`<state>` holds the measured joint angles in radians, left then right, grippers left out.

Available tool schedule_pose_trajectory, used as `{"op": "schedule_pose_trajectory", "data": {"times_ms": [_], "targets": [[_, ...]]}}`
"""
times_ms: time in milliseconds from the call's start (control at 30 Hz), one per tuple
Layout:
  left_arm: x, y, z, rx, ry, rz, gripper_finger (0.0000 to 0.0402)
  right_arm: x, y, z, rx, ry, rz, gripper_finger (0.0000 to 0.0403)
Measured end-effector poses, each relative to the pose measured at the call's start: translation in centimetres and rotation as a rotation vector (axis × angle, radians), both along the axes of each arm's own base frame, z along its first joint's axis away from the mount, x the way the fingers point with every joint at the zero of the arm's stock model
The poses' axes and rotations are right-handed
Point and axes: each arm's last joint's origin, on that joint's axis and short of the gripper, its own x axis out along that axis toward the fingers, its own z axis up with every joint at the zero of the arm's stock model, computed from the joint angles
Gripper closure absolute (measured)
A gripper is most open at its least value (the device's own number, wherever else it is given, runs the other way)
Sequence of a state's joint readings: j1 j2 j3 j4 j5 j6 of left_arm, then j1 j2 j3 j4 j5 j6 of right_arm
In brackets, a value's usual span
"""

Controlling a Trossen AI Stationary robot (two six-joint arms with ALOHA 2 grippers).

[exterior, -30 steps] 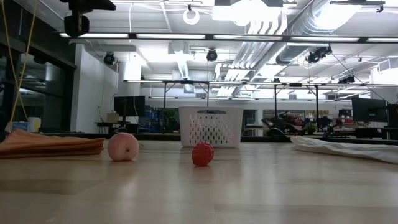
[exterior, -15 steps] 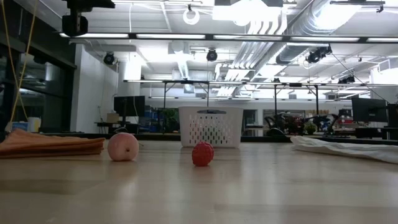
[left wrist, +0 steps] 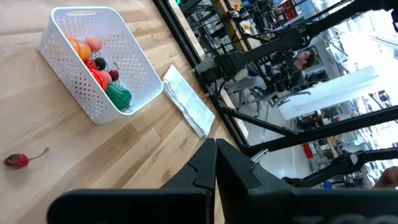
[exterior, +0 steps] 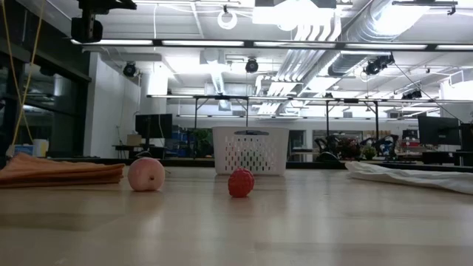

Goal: Pick and placing Produce into tupperware
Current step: Put the red raspberry into the white bin

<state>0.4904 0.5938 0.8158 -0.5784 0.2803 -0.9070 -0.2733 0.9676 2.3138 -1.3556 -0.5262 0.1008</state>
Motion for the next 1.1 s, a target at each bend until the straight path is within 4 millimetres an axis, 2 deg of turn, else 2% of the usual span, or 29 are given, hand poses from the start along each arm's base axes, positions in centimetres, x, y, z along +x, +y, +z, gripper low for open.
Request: {"op": "schedule_pose_trajectory", "data": {"times_ms": [367,567,700,800,1100], "targets": [[0.0,0.0,0.0,-0.016,-0.003,0.009,0.0401,0.1,-0.5,-0.1,-0.021,0.010,-0.161,0.0252],[0.0,0.0,0.0,-0.016,-0.003,0.009,0.0401,0.6,-1.0,-0.5,0.041,0.075,-0.376,0.0252],[0.0,0.0,0.0,-0.018,-0.005,-0.003,0.0401,2.0,-1.4,-1.3,0.102,0.210,-0.457,0.0252],[0.0,-0.1,0.0,-0.021,-0.007,-0.017,0.0401,3.6,-1.8,-1.7,0.156,0.305,-0.452,0.0252],[0.0,-0.1,0.0,0.004,-0.003,-0.030,0.0401,6.7,-3.2,-2.6,0.259,0.349,-0.454,0.0252]]}}
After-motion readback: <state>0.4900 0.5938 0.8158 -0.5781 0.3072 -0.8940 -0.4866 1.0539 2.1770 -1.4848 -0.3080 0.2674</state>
